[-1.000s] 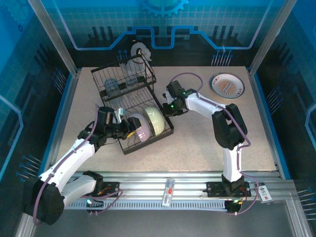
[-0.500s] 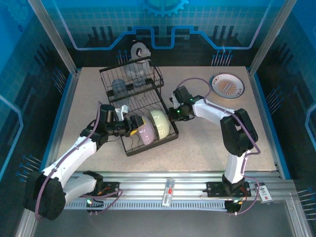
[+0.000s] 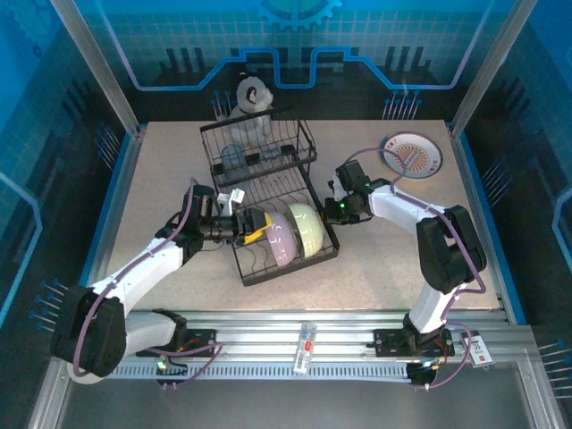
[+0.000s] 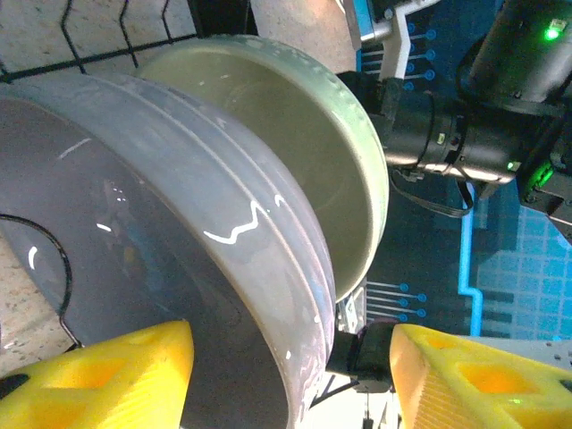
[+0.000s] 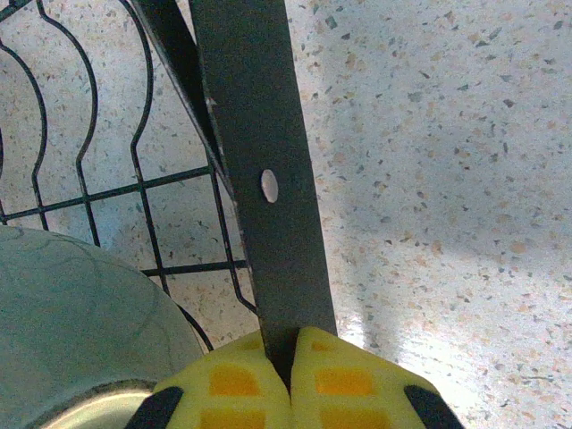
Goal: Unload the mixed dishes from the dish rack
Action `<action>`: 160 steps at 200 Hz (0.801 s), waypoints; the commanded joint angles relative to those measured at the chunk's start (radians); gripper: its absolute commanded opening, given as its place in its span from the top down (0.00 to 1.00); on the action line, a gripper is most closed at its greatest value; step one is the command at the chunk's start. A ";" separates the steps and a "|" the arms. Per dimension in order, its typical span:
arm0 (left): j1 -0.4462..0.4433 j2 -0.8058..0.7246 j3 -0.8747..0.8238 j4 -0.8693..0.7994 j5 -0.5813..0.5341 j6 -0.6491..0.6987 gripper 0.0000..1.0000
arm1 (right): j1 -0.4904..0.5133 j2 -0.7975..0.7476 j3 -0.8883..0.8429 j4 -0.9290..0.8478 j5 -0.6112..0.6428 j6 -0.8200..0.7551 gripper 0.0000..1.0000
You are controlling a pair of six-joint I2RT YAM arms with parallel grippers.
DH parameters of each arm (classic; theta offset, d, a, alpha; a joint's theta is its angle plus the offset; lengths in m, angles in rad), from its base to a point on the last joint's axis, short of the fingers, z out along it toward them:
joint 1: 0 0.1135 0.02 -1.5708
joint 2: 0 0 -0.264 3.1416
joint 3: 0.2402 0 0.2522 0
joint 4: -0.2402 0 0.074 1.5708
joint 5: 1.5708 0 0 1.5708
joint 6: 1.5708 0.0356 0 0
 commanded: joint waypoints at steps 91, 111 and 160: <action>-0.033 0.081 -0.030 0.189 0.107 -0.078 0.55 | -0.046 0.051 0.027 -0.067 -0.006 0.101 1.00; -0.037 0.084 -0.058 0.222 0.095 -0.114 0.59 | -0.049 0.054 0.034 -0.071 -0.007 0.099 1.00; -0.050 0.066 -0.128 0.323 0.068 -0.198 0.67 | -0.050 0.060 0.033 -0.071 -0.020 0.095 1.00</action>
